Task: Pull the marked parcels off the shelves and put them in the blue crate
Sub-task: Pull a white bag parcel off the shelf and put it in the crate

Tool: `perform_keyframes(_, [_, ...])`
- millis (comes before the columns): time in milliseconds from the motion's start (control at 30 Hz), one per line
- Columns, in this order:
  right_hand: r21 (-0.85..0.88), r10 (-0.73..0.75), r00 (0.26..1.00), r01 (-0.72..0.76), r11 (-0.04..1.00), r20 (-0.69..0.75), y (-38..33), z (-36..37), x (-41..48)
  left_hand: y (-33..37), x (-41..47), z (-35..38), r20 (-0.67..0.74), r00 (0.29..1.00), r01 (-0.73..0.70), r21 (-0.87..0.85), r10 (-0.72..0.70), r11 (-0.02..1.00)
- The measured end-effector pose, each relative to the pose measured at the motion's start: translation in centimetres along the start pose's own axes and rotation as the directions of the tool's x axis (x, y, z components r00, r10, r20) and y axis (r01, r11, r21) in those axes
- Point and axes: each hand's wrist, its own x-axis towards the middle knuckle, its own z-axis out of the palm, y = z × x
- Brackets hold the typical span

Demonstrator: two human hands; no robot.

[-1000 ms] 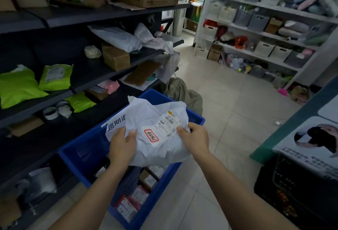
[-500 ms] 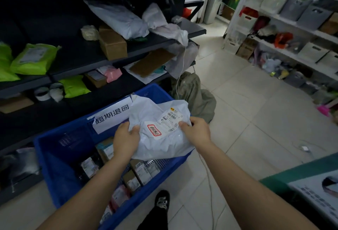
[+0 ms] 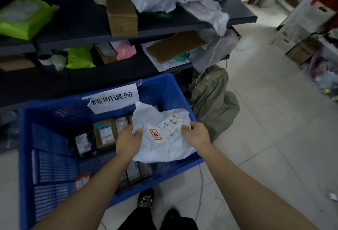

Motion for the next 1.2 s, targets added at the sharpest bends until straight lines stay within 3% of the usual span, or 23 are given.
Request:
perform_keyframes(300, [-0.176,0.046,0.96,0.004,0.984,0.277,5.4,1.3,11.5,-3.5,4.9,9.2,-0.012,0.957,0.289,0.034,-0.289,0.957])
perform_keyframes(533, [-0.303,0.09,0.945,0.01,0.953,0.314,12.6,5.9,20.0,-8.8,8.9,17.0,-0.032,0.886,0.463,0.008,-0.462,0.886])
perform_keyframes(767, [-0.36,0.21,0.953,-0.122,0.925,0.219,20.8,14.0,27.1,-17.7,15.1,25.1,0.045,0.857,0.494,0.211,-0.513,0.843])
perform_keyframes(967, [-0.355,0.231,0.96,-0.162,0.921,0.159,27.5,20.0,32.3,-25.4,20.0,31.1,0.078,0.853,0.479,0.276,-0.516,0.833])
perform_keyframes(1100, [-0.348,0.172,0.979,-0.123,0.929,0.112,32.1,23.5,34.6,-30.0,22.0,34.3,0.094,0.873,0.435,0.29,-0.478,0.853])
perform_keyframes(1200, [-0.428,0.135,0.98,-0.059,0.902,0.149,35.5,25.4,35.9,-33.5,22.8,36.6,0.155,0.874,0.37,0.401,-0.46,0.838])
